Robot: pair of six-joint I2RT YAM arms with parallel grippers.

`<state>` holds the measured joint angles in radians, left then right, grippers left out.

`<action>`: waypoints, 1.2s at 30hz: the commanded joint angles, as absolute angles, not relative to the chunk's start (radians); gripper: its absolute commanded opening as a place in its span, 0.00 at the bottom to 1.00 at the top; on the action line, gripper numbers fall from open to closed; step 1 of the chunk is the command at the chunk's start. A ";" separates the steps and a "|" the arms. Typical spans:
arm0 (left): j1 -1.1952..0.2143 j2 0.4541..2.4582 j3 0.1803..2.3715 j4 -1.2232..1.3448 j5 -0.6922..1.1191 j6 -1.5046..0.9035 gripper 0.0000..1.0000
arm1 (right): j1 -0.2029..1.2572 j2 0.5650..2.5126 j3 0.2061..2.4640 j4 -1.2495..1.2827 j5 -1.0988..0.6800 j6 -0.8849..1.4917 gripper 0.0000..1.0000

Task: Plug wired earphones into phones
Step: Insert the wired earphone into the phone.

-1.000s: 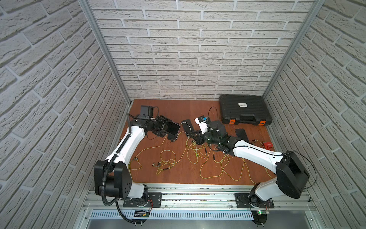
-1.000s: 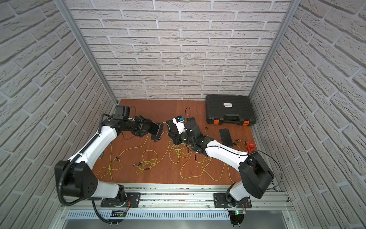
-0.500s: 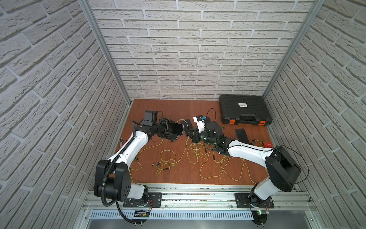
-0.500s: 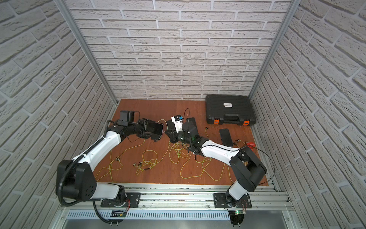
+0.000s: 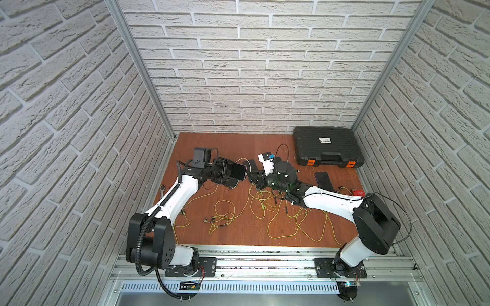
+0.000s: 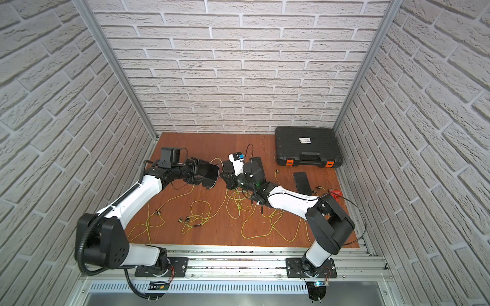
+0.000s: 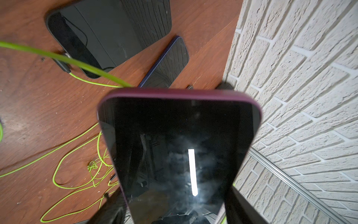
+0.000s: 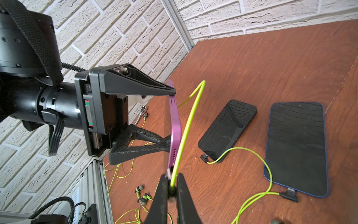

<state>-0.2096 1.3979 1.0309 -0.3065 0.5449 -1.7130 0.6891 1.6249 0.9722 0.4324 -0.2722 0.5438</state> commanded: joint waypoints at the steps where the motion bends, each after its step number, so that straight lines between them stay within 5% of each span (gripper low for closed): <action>1: -0.213 1.388 1.052 -0.247 0.583 -1.692 0.00 | 0.694 1.642 1.001 0.483 -0.262 0.546 0.06; 36: -0.281 1.435 1.077 -0.177 0.653 -1.681 0.00 | 0.695 1.740 1.097 0.443 -0.310 0.537 0.06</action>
<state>-0.2207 1.4376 1.0340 -0.2508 0.4805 -1.6867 0.6785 1.7130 1.0489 0.4068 -0.2699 0.5461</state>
